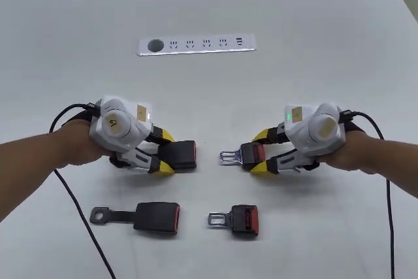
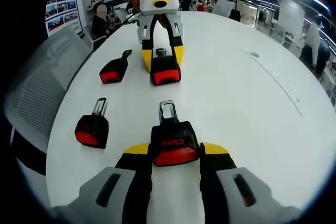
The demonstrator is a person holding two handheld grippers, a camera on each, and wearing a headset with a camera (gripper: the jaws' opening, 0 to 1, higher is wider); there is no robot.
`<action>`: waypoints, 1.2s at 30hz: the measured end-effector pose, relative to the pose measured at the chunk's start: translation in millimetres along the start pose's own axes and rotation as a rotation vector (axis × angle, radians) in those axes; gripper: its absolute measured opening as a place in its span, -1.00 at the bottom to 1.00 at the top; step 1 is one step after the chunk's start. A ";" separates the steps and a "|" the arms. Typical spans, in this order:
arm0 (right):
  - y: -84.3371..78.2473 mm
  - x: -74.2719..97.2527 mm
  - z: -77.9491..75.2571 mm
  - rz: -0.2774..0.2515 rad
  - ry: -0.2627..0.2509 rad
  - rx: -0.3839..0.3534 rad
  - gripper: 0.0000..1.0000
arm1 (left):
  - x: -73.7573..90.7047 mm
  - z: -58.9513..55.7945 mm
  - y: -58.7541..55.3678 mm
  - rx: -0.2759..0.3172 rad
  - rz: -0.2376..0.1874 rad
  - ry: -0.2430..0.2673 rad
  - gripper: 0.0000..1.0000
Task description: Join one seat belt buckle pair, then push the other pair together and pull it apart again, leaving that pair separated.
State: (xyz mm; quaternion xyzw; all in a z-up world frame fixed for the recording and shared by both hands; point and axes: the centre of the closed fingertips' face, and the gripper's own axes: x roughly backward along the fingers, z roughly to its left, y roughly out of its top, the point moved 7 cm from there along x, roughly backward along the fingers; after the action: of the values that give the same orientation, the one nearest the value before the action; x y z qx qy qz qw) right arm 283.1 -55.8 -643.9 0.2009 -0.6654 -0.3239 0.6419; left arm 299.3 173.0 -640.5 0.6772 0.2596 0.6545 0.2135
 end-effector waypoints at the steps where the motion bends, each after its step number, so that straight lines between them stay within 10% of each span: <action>1: 2.2 -2.6 1.2 -0.002 0.000 0.001 -0.34 | 0.2 0.3 -0.6 -0.001 0.001 -0.001 -0.33; 36: 36.7 -40.7 -5.8 -0.042 0.022 0.004 -0.35 | 0.2 1.3 -2.9 -0.025 0.028 -0.017 -0.33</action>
State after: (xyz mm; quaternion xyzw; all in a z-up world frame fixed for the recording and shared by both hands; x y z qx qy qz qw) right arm 298.1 -3.0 -648.3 0.2194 -0.6546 -0.3338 0.6418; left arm 300.4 175.5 -642.2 0.6835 0.2403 0.6549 0.2149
